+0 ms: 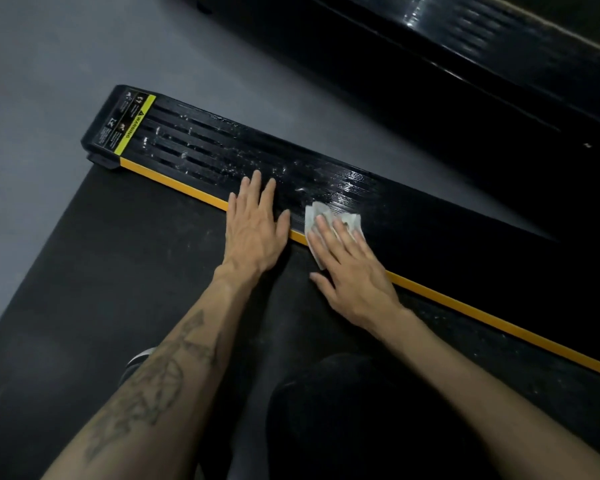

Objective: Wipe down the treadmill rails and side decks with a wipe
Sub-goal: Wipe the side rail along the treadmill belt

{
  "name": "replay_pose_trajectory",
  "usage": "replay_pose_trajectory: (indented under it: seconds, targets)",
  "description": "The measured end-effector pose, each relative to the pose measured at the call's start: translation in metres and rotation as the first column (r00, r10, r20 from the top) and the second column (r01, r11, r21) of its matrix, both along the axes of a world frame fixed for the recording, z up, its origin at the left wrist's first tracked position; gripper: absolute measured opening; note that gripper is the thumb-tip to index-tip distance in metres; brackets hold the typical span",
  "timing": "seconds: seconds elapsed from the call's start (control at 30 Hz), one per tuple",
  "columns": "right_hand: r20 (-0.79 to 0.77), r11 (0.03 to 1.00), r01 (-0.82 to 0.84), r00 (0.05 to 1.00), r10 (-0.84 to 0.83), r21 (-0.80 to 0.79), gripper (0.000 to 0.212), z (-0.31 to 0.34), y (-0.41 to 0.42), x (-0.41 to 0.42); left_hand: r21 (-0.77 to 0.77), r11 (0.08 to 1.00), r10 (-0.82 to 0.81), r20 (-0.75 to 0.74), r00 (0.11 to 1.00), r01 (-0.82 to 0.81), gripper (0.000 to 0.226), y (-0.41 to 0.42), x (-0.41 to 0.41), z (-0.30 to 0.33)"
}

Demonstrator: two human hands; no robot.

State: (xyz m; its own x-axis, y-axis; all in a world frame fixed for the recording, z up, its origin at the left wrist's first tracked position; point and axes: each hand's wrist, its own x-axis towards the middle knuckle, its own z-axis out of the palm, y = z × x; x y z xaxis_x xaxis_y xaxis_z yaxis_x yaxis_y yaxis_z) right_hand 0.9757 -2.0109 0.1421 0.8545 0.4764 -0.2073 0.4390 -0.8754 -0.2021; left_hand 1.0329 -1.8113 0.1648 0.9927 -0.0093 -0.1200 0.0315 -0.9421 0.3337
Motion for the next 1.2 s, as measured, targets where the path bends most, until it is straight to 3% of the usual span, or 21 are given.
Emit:
replay_pose_trajectory:
  seconds: [0.13, 0.3, 0.53, 0.73, 0.87, 0.97, 1.03, 1.2]
  targets:
    - [0.014, 0.997, 0.080, 0.997, -0.080, -0.007, 0.075, -0.004, -0.023, -0.014, 0.042, 0.999, -0.014, -0.093, 0.996, 0.018, 0.068, 0.008, 0.001, 0.001]
    - [-0.029, 0.973, 0.222, 0.974, -0.224, -0.055, 0.080, 0.002, 0.029, 0.013, 0.095, 0.993, -0.056, -0.127, 0.990, 0.068, 0.074, 0.015, 0.006, 0.004]
    - [0.062, 0.996, 0.023, 0.998, -0.018, -0.082, 0.079, -0.001, -0.001, -0.006, 0.127, 0.987, -0.073, -0.164, 0.984, 0.094, 0.076, 0.022, 0.013, 0.011]
    - [0.049, 0.986, 0.141, 0.989, -0.137, -0.088, 0.084, -0.001, 0.011, 0.011, 0.134, 0.985, -0.075, -0.215, 0.974, 0.106, 0.078, 0.022, 0.017, 0.012]
    - [0.051, 0.992, 0.022, 0.999, -0.015, -0.123, 0.090, 0.002, 0.020, 0.013, 0.155, 0.975, -0.119, -0.252, 0.960, 0.162, 0.079, 0.025, 0.021, 0.017]
    - [0.101, 0.993, -0.050, 0.993, 0.061, -0.103, 0.082, -0.002, 0.000, 0.004, 0.179, 0.959, -0.167, -0.268, 0.949, 0.219, 0.079, 0.031, 0.024, 0.017]
    - [0.137, 0.995, -0.001, 0.991, 0.014, -0.096, 0.078, -0.005, -0.009, 0.000, 0.190, 0.948, -0.198, -0.273, 0.941, 0.255, 0.078, 0.037, 0.024, 0.016]
    - [0.096, 0.959, 0.281, 0.956, -0.277, -0.034, 0.083, -0.004, 0.035, -0.002, 0.148, 0.944, -0.249, -0.271, 0.930, 0.296, 0.075, 0.044, 0.025, 0.020]
